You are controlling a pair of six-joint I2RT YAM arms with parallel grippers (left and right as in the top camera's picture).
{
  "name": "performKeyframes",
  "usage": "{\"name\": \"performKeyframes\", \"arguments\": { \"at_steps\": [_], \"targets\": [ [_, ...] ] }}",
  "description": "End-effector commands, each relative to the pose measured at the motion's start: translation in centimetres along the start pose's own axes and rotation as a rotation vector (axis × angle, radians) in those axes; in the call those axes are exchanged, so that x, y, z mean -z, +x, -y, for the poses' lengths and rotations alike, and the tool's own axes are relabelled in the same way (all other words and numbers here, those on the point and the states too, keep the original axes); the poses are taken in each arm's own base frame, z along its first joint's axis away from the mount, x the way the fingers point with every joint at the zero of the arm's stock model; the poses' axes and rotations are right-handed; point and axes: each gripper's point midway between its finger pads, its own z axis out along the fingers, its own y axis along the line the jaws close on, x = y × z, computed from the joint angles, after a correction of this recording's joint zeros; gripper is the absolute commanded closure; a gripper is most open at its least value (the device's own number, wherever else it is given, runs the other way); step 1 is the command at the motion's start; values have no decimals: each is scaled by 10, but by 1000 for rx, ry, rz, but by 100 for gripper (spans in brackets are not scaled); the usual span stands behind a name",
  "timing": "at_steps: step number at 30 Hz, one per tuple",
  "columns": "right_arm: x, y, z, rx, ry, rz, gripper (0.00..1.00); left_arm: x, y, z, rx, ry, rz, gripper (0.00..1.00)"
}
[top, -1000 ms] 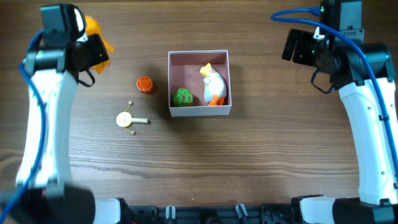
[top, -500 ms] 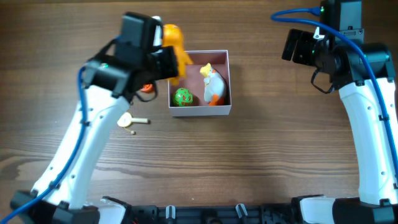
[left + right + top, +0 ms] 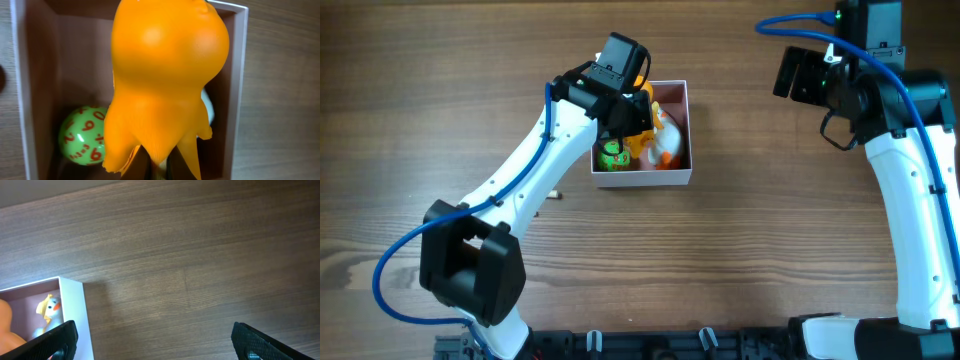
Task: Pack container
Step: 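Lift the orange dinosaur with the left gripper and move it over the box, then lower the dinosaur into the box beside the duck with the left gripper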
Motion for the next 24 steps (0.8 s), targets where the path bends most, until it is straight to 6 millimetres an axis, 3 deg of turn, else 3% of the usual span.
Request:
{"name": "performKeyframes", "arguments": {
  "at_steps": [1, 16, 24],
  "targets": [
    [-2, -1, 2, 6, 15, 1, 0, 3, -8, -6, 12, -47, 48, 96],
    [-2, -1, 2, 6, 15, 0, 0, 1, -6, -8, 4, -54, 39, 96],
    [-2, -1, 2, 6, 15, 1, 0, 2, -6, -19, 2, -110, 49, 96]
  ]
}}
